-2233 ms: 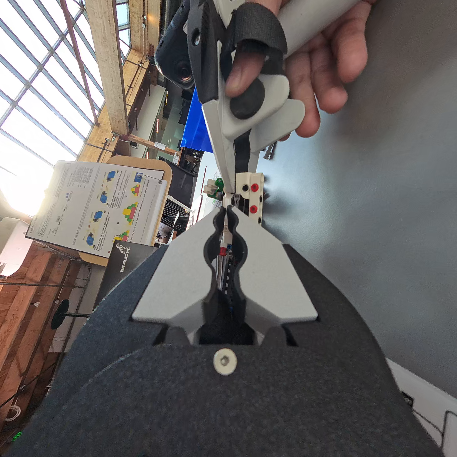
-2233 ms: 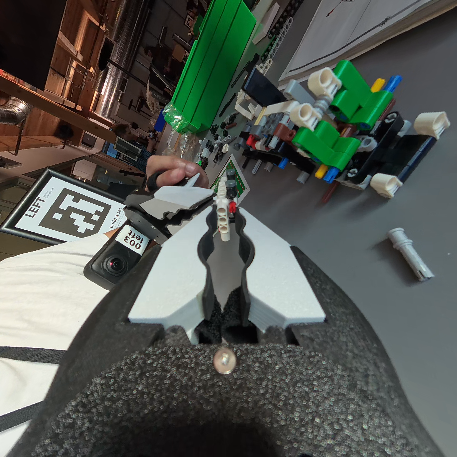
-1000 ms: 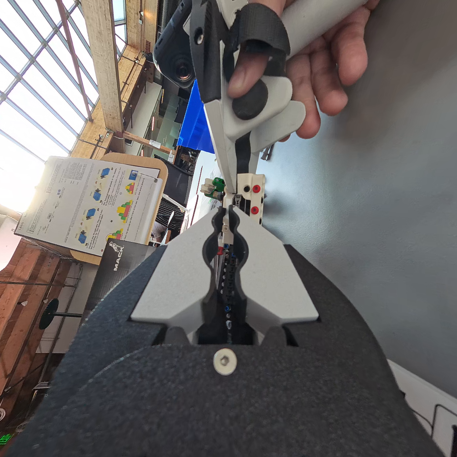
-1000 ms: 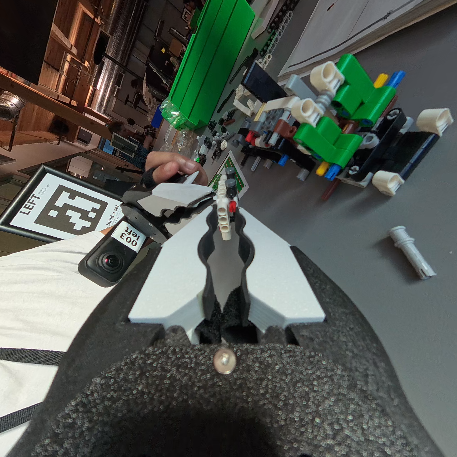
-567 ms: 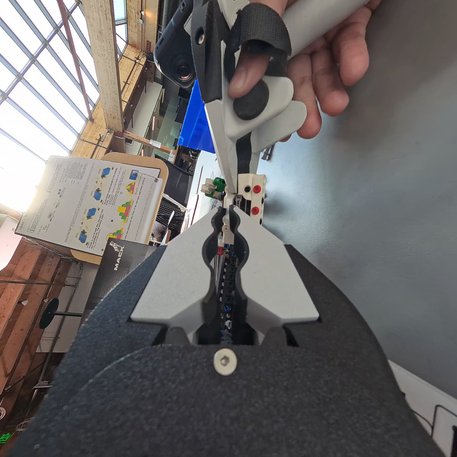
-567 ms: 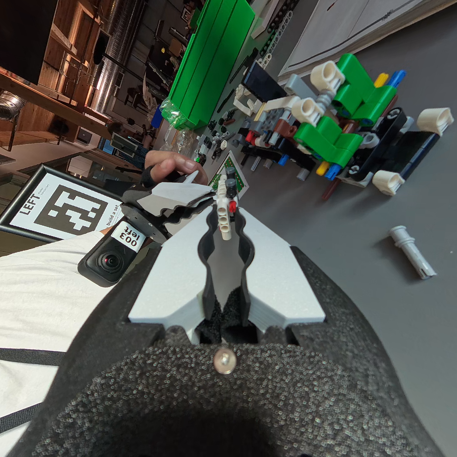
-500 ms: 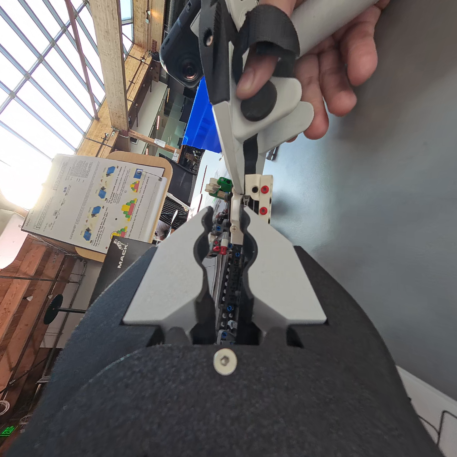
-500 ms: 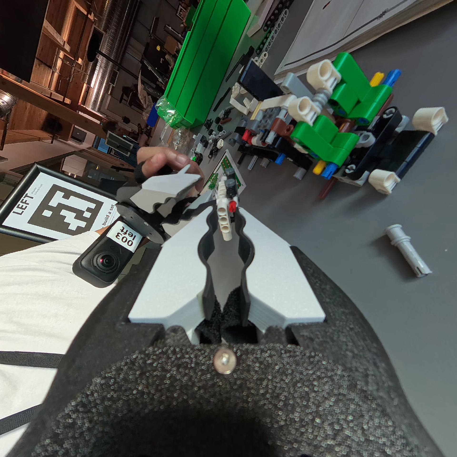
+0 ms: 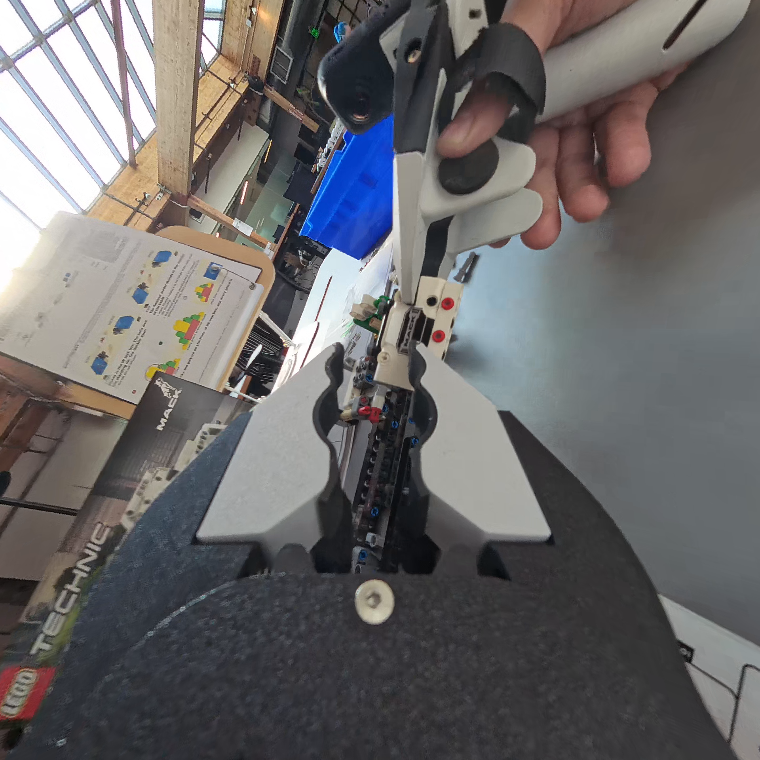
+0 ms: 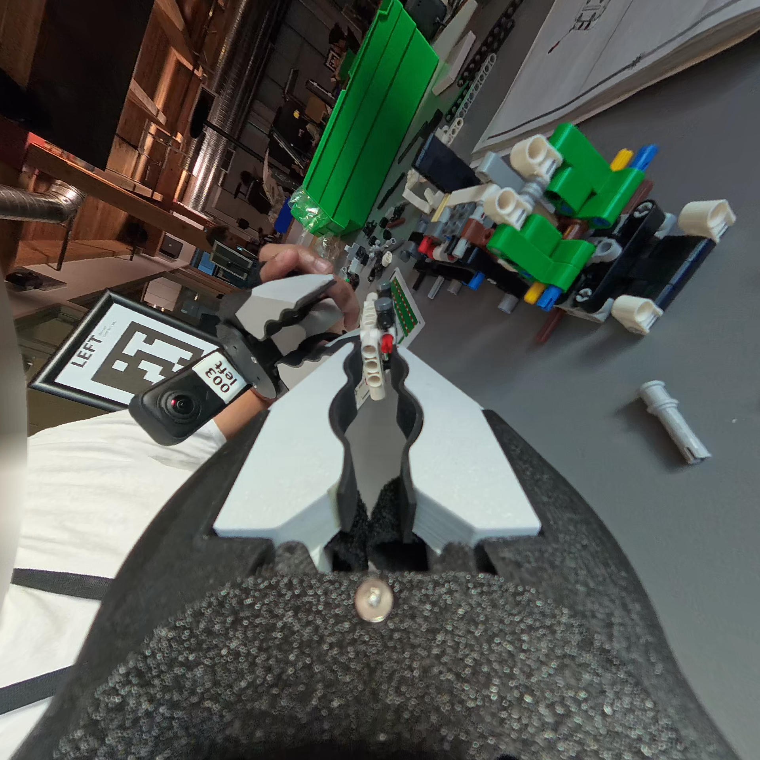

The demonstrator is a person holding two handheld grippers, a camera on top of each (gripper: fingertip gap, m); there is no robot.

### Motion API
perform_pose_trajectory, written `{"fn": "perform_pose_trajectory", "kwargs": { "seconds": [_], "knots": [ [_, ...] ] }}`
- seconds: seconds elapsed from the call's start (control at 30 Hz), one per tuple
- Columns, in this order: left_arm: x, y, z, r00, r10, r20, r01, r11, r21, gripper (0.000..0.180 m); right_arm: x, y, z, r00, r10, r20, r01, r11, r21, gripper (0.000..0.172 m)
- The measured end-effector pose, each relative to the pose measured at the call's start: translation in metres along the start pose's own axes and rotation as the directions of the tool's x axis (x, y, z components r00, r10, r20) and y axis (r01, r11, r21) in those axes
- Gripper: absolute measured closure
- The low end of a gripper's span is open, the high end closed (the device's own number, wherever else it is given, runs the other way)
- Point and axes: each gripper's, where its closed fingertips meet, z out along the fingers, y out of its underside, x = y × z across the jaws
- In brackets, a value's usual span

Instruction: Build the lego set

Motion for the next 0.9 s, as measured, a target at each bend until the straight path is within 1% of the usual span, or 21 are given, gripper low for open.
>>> {"fn": "perform_pose_trajectory", "kwargs": {
  "seconds": [0.07, 0.13, 0.2, 0.23, 0.3, 0.37, 0.4, 0.47, 0.6, 0.63, 0.73, 0.77, 0.8, 0.9],
  "knots": [
    [-0.009, 0.0, -0.001, 0.988, -0.149, -0.037, 0.149, 0.989, 0.017, 0.147, -0.004, 0.001, -0.001, 0.998, 0.02, 0.052, -0.021, 1.0, 0.021, 0.161],
    [-0.017, -0.004, -0.004, 0.941, -0.322, -0.102, 0.328, 0.943, 0.049, 0.144, -0.01, -0.001, -0.005, 0.994, 0.028, 0.107, -0.032, 0.999, 0.039, 0.161],
    [-0.015, -0.01, -0.008, 0.862, -0.453, -0.226, 0.477, 0.877, 0.061, 0.137, -0.015, 0.0, -0.008, 0.988, 0.035, 0.15, -0.041, 0.998, 0.038, 0.161],
    [-0.008, -0.013, -0.009, 0.819, -0.488, -0.301, 0.525, 0.85, 0.049, 0.132, -0.016, 0.0, -0.009, 0.985, 0.043, 0.165, -0.05, 0.998, 0.039, 0.161],
    [0.002, -0.017, -0.011, 0.746, -0.532, -0.4, 0.588, 0.809, 0.02, 0.128, -0.02, 0.001, -0.01, 0.979, 0.046, 0.197, -0.054, 0.998, 0.033, 0.161],
    [0.005, -0.022, -0.012, 0.648, -0.599, -0.471, 0.674, 0.738, -0.011, 0.129, -0.027, 0.003, -0.011, 0.973, 0.005, 0.229, -0.013, 0.999, 0.035, 0.161],
    [0.004, -0.023, -0.013, 0.6, -0.631, -0.491, 0.715, 0.699, -0.026, 0.133, -0.029, 0.003, -0.011, 0.972, -0.023, 0.236, 0.013, 0.999, 0.044, 0.161],
    [0.0, -0.024, -0.014, 0.514, -0.679, -0.524, 0.775, 0.63, -0.056, 0.135, -0.039, 0.004, -0.013, 0.958, -0.103, 0.268, 0.087, 0.994, 0.073, 0.161],
    [-0.002, -0.031, -0.018, 0.375, -0.716, -0.589, 0.844, 0.526, -0.101, 0.146, -0.045, 0.002, -0.015, 0.942, -0.222, 0.253, 0.191, 0.971, 0.142, 0.16],
    [-0.003, -0.033, -0.019, 0.34, -0.721, -0.604, 0.859, 0.499, -0.112, 0.148, -0.042, 0.002, -0.014, 0.945, -0.236, 0.227, 0.207, 0.968, 0.145, 0.16],
    [-0.004, -0.038, -0.023, 0.249, -0.724, -0.643, 0.89, 0.433, -0.143, 0.154, -0.042, 0.007, -0.011, 0.942, -0.266, 0.205, 0.245, 0.962, 0.122, 0.16],
    [-0.005, -0.037, -0.022, 0.231, -0.73, -0.643, 0.895, 0.418, -0.154, 0.158, -0.042, 0.008, -0.011, 0.94, -0.284, 0.191, 0.263, 0.956, 0.127, 0.159],
    [-0.005, -0.035, -0.022, 0.22, -0.737, -0.639, 0.898, 0.408, -0.162, 0.166, -0.043, 0.008, -0.011, 0.935, -0.301, 0.189, 0.279, 0.951, 0.133, 0.16],
    [-0.008, -0.035, -0.022, 0.17, -0.744, -0.646, 0.913, 0.365, -0.18, 0.171, -0.042, 0.008, -0.009, 0.935, -0.31, 0.173, 0.29, 0.948, 0.134, 0.159]
  ]
}}
